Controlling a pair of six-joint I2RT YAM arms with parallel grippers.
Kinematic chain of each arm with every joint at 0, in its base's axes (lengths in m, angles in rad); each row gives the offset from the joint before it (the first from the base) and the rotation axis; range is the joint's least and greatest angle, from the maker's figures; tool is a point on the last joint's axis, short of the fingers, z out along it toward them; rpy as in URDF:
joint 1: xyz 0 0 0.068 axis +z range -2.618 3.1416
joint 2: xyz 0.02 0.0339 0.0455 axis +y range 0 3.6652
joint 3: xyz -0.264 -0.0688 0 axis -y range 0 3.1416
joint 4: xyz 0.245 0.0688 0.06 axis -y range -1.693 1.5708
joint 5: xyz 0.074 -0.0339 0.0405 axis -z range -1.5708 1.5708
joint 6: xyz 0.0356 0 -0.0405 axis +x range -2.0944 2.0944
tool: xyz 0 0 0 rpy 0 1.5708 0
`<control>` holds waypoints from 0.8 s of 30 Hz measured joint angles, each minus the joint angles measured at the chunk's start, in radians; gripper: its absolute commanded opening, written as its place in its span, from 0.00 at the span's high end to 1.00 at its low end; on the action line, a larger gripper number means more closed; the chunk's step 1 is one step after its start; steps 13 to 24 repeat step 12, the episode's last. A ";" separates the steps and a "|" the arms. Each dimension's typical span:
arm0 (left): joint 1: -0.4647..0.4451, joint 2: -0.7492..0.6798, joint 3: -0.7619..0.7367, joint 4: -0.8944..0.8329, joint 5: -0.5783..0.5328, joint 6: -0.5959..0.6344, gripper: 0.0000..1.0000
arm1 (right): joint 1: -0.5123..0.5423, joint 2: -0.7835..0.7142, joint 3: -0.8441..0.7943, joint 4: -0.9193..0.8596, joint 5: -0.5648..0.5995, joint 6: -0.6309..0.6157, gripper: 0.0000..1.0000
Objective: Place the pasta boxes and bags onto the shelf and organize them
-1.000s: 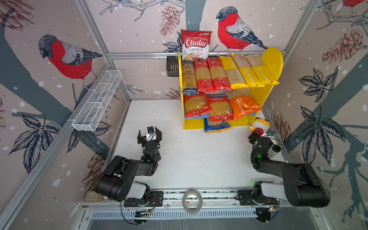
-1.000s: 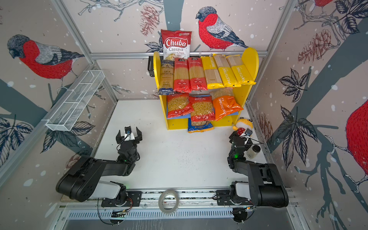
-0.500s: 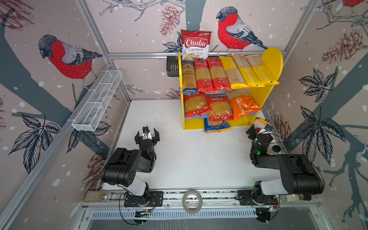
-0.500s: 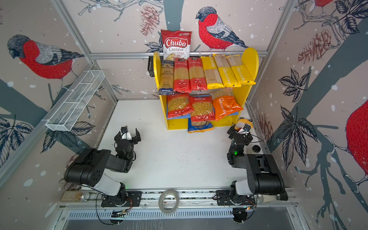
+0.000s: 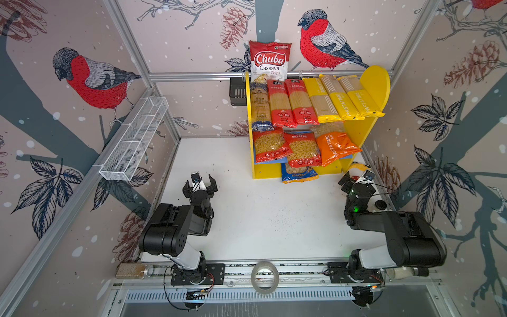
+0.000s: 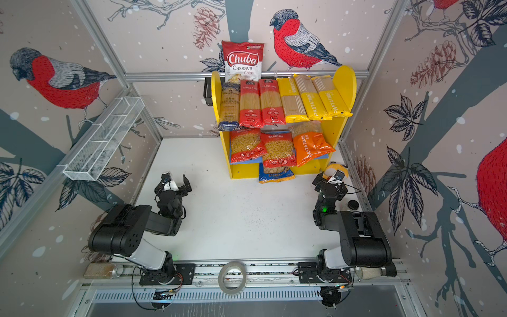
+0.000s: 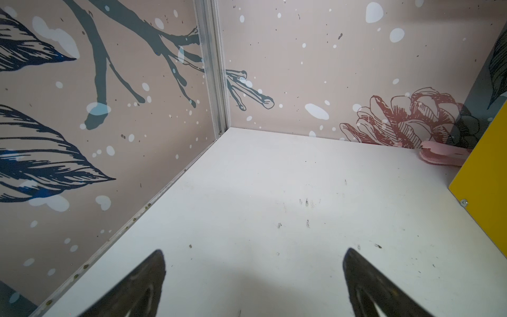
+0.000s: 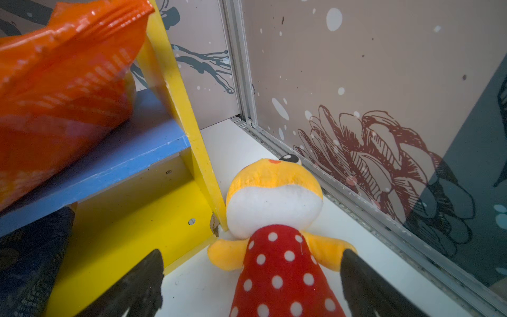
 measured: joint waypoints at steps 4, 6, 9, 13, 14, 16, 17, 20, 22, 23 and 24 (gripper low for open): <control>0.000 0.000 0.000 0.000 0.000 -0.003 0.00 | 0.006 0.016 0.028 -0.021 0.000 -0.007 0.01; 0.000 0.000 0.000 0.000 0.000 -0.003 0.00 | 0.008 0.018 0.032 -0.030 0.000 -0.018 0.00; 0.000 0.002 0.000 0.003 0.003 -0.003 0.01 | 0.008 0.019 0.032 -0.042 0.000 -0.018 0.01; 0.000 0.002 -0.001 0.004 0.003 0.001 0.01 | 0.008 0.019 0.033 -0.042 0.000 -0.018 0.01; 0.000 0.002 -0.001 0.004 0.003 0.001 0.01 | 0.008 0.019 0.033 -0.042 0.000 -0.018 0.01; 0.000 0.002 -0.001 0.004 0.003 0.001 0.01 | 0.008 0.019 0.033 -0.042 0.000 -0.018 0.01; 0.000 0.002 -0.001 0.004 0.003 0.001 0.01 | 0.008 0.019 0.033 -0.042 0.000 -0.018 0.01; 0.000 0.002 -0.001 0.004 0.003 0.001 0.01 | 0.008 0.019 0.033 -0.042 0.000 -0.018 0.01; 0.000 0.002 -0.001 0.004 0.003 0.001 0.01 | 0.008 0.019 0.033 -0.042 0.000 -0.018 0.01; 0.000 0.002 -0.001 0.004 0.003 0.001 0.01 | 0.008 0.019 0.033 -0.042 0.000 -0.018 0.01; 0.000 0.002 -0.001 0.004 0.003 0.001 0.01 | 0.008 0.019 0.033 -0.042 0.000 -0.018 0.01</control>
